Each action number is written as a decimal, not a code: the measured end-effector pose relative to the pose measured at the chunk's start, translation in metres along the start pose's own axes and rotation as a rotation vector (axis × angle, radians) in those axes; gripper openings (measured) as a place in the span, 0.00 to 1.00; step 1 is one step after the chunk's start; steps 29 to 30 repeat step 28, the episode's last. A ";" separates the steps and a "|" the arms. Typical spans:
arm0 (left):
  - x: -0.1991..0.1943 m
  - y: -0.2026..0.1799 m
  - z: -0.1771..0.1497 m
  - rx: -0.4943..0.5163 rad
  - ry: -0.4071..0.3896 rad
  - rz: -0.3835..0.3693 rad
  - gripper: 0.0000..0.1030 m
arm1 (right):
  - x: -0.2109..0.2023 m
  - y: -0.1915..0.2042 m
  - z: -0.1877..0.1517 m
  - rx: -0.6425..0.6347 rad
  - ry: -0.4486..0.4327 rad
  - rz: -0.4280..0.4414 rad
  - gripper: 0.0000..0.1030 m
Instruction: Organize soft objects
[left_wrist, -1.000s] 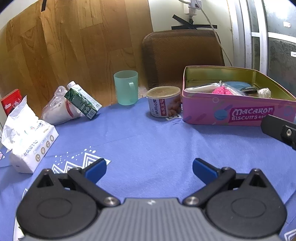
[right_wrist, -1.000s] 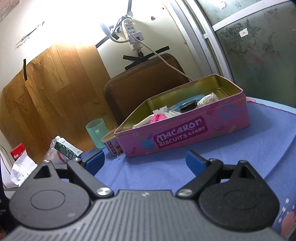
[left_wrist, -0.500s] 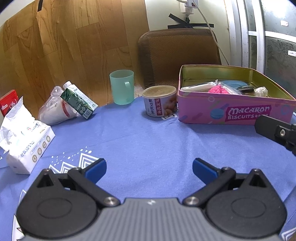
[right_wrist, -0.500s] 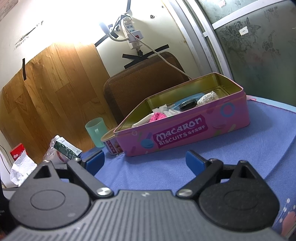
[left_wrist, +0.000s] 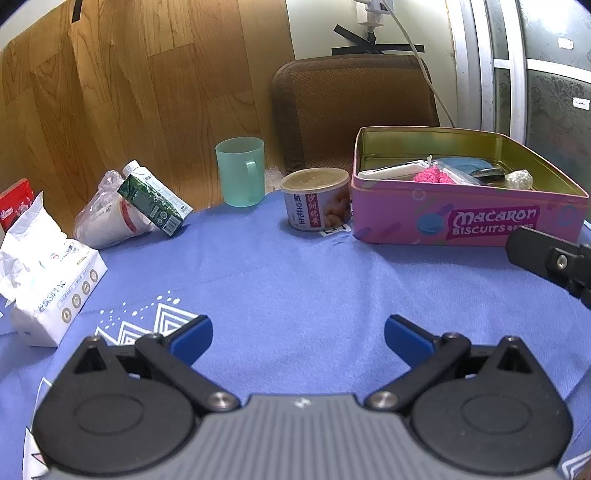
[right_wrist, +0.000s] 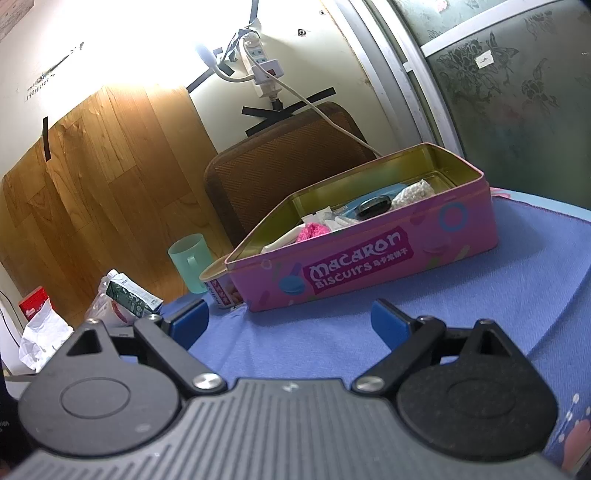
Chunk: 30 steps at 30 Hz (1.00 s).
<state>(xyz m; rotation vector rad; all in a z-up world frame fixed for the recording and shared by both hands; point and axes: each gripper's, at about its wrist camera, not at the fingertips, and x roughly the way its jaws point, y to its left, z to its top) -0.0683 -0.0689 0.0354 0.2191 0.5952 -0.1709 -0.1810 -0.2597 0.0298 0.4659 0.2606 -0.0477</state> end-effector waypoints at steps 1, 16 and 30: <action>0.000 0.000 0.000 -0.001 0.000 -0.001 1.00 | 0.000 0.000 0.000 0.000 0.000 0.000 0.94; -0.001 0.000 -0.001 -0.002 -0.001 0.003 1.00 | 0.001 0.001 -0.002 0.005 0.005 0.000 0.94; -0.009 0.012 0.000 -0.042 -0.056 -0.051 1.00 | 0.000 0.004 -0.003 -0.018 0.007 -0.002 0.94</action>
